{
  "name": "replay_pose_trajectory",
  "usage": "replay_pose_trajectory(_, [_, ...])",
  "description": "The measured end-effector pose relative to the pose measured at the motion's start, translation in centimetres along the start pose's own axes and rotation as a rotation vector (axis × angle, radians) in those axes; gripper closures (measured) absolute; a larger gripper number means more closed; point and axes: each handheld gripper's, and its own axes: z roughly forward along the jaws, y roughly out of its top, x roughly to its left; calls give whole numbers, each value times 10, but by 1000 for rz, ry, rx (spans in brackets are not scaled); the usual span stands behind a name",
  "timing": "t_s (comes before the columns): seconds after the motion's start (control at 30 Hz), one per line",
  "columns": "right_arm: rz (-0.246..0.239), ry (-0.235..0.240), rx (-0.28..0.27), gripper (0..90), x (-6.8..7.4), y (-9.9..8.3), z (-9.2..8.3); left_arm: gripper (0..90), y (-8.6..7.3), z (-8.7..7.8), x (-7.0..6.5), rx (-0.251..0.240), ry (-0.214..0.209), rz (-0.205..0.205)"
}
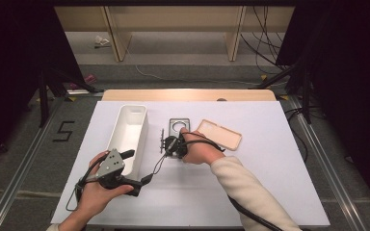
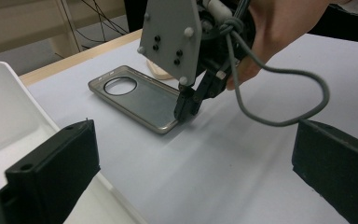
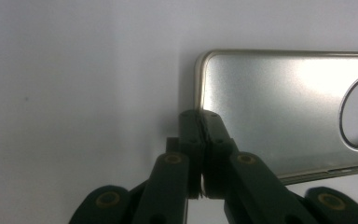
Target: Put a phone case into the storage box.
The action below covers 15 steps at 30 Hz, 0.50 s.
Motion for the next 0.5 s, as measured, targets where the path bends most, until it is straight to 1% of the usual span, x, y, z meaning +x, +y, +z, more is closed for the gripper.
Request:
replay_pose_trajectory(0.07, [-5,-7,-18,889,0,-2,-3,3,0,0,0,0,2,0])
replay_pose_trajectory(0.13, [3,-7,-18,889,2,-4,-7,4,0,0,0,0,4,-1])
replay_pose_trajectory(0.17, [9,-13,-45,889,3,-6,-9,5,0,0,0,-1,5,-1])
replay_pose_trajectory(0.23, [10,-23,-66,889,4,-10,-13,8,0,0,0,-2,5,-3])
replay_pose_trajectory(0.27, [19,-26,-77,889,5,-12,-15,8,0,0,1,-2,7,-3])
replay_pose_trajectory(0.3, [23,-35,-104,890,7,-16,-18,9,0,0,1,-2,8,-3])
replay_pose_trajectory(0.33, [23,-35,-104,890,7,-16,-18,9,0,0,1,-2,8,-6])
replay_pose_trajectory(0.4, [24,-45,-134,889,10,-22,-21,9,0,0,1,-2,10,-6])
replay_pose_trajectory(0.43, [30,-54,-156,889,11,-26,-23,9,0,0,1,-2,10,-5])
replay_pose_trajectory(0.5, [40,-60,-181,890,14,-31,-26,9,0,0,1,-2,9,-6])
